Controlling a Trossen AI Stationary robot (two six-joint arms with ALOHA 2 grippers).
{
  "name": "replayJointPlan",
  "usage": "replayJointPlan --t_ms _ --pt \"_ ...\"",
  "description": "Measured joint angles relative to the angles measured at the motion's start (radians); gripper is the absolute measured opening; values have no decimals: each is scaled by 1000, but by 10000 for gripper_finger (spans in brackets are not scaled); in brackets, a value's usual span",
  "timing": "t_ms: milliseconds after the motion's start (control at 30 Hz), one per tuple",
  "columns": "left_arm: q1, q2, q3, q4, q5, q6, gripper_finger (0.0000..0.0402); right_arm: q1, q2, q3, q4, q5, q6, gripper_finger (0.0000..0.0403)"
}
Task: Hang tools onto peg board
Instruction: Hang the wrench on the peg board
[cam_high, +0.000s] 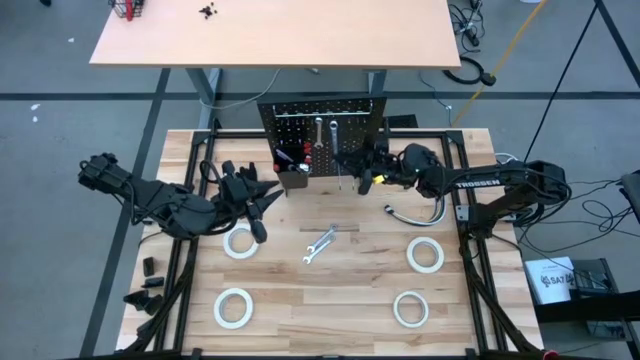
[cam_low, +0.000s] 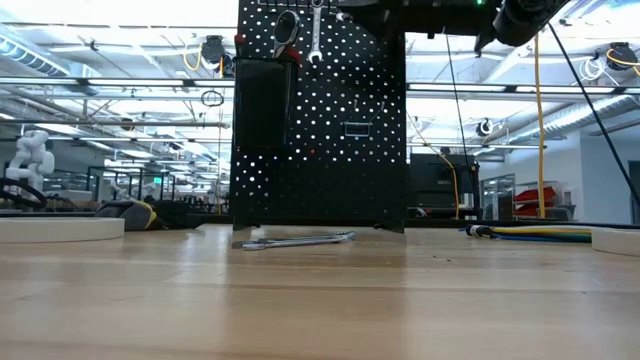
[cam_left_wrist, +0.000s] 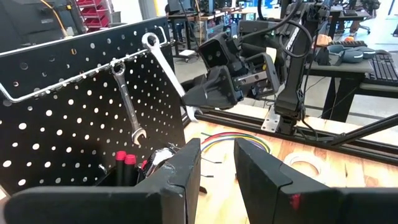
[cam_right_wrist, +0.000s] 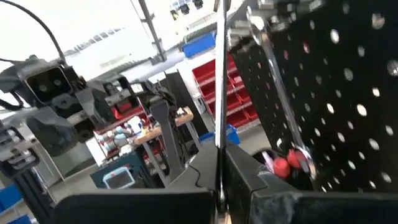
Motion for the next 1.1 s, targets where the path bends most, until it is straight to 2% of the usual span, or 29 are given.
replayJointPlan --t_ms 867,1100 --pt "1 0 0 -4 0 3 100 -67 -2 0 -121 8 19 4" --pt "0 0 0 -5 0 1 100 -67 1 -2 -171 61 7 79"
